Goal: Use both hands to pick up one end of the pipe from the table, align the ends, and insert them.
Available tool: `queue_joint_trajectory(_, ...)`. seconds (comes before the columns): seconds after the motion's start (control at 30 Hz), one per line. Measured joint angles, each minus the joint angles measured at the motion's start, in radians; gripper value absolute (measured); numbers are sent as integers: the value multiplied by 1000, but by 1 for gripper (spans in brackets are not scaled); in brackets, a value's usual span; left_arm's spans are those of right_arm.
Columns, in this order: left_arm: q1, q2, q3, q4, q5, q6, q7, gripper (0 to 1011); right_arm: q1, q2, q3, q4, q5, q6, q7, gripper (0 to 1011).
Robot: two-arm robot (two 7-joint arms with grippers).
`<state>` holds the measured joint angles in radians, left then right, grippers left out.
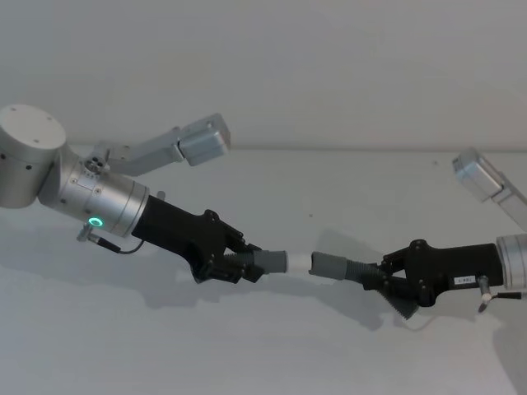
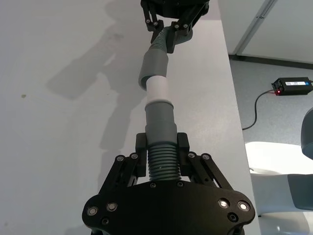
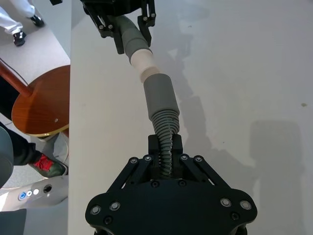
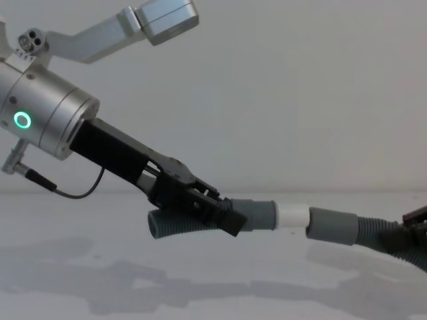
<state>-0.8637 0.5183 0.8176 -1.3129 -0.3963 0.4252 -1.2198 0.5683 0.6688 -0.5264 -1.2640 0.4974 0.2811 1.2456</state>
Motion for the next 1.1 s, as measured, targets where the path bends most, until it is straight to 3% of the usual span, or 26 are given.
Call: queue_joint_trajectory(1.1,-5,-3,28,18,-34,-33,-20,342,32,6,-40,17,10,3,22,124)
